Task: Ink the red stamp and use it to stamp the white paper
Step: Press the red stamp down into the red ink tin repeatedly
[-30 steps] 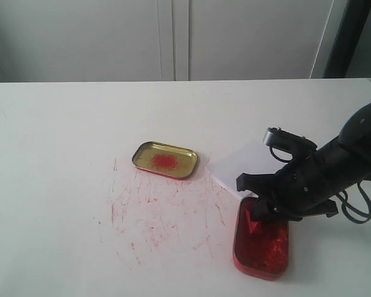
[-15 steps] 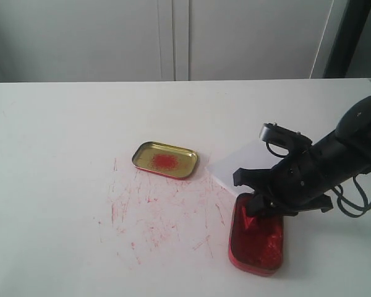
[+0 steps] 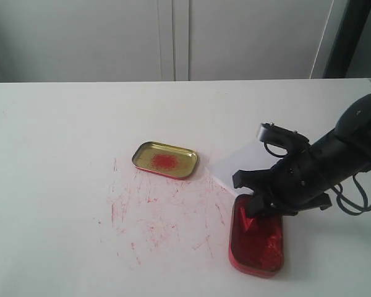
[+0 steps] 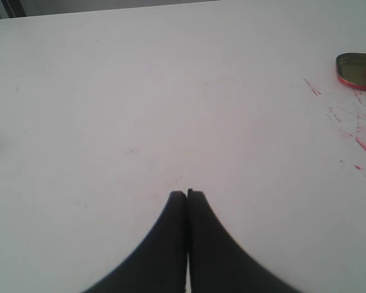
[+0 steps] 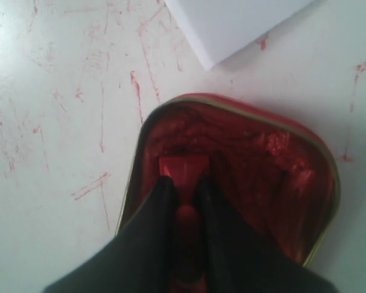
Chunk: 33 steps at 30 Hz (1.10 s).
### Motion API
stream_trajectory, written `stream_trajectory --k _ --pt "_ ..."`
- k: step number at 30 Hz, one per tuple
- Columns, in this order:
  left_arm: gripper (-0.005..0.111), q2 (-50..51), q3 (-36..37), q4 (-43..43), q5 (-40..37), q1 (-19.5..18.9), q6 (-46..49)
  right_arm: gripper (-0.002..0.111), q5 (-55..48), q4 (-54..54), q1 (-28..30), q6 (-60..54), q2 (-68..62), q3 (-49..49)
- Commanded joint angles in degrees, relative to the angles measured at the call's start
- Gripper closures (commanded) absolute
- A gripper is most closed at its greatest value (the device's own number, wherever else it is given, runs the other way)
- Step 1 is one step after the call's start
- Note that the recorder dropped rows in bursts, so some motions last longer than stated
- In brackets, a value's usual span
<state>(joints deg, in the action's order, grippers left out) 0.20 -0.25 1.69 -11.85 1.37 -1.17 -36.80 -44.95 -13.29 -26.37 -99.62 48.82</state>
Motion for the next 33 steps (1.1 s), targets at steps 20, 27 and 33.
stream_trajectory --k 20,27,33 --pt "0.107 -0.20 0.25 -0.02 0.25 -0.07 -0.14 0.108 0.28 0.10 0.33 -1.94 0.34 1.24" --pt "0.107 -0.20 0.25 -0.02 0.25 -0.07 -0.14 0.108 0.73 0.22 0.33 -4.52 -0.45 1.12" --pt "0.107 -0.20 0.25 -0.02 0.25 -0.07 -0.14 0.108 -0.31 0.11 0.33 -5.20 0.70 1.89"
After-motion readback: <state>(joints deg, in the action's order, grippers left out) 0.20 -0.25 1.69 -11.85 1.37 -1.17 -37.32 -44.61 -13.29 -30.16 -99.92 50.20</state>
